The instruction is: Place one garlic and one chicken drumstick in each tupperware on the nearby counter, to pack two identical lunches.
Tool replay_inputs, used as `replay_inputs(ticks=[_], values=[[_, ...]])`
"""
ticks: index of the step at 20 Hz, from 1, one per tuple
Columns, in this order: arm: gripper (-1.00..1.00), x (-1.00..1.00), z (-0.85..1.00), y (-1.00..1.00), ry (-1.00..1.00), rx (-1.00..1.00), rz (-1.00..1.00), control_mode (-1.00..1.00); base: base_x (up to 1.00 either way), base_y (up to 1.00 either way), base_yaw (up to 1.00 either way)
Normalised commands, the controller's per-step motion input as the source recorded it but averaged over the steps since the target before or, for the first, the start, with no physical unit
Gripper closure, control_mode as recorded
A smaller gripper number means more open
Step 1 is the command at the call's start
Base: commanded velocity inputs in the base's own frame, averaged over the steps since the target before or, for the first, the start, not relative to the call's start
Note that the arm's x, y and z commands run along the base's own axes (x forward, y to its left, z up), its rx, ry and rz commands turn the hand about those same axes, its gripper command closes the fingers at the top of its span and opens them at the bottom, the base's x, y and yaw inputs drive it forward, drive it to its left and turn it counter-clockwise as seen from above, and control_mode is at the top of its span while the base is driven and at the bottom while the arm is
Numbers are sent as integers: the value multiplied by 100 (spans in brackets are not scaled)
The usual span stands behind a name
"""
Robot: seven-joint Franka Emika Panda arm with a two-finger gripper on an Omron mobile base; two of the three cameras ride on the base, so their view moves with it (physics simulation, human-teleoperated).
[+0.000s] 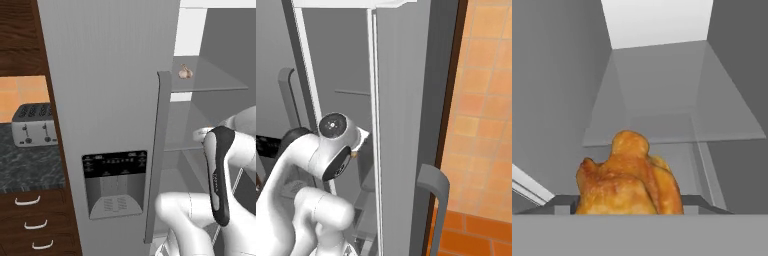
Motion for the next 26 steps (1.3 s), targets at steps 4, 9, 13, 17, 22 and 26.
replay_inputs(ticks=[4, 9, 13, 17, 22, 26], values=[[100, -71, 37, 36, 0, -6, 0, -100, 0, 0, 0], [100, -80, 25, 41, 0, -10, 0, -100, 0, 0, 0], [100, 0, 0, 0, 0, 0, 0, 100, -94, 63, 1], [100, 0, 0, 0, 0, 0, 0, 100, -69, 97, 6], [100, 0, 0, 0, 0, 0, 0, 100, 0, 100, 3], [100, 0, 0, 0, 0, 0, 0, 100, 13, 100, 0]])
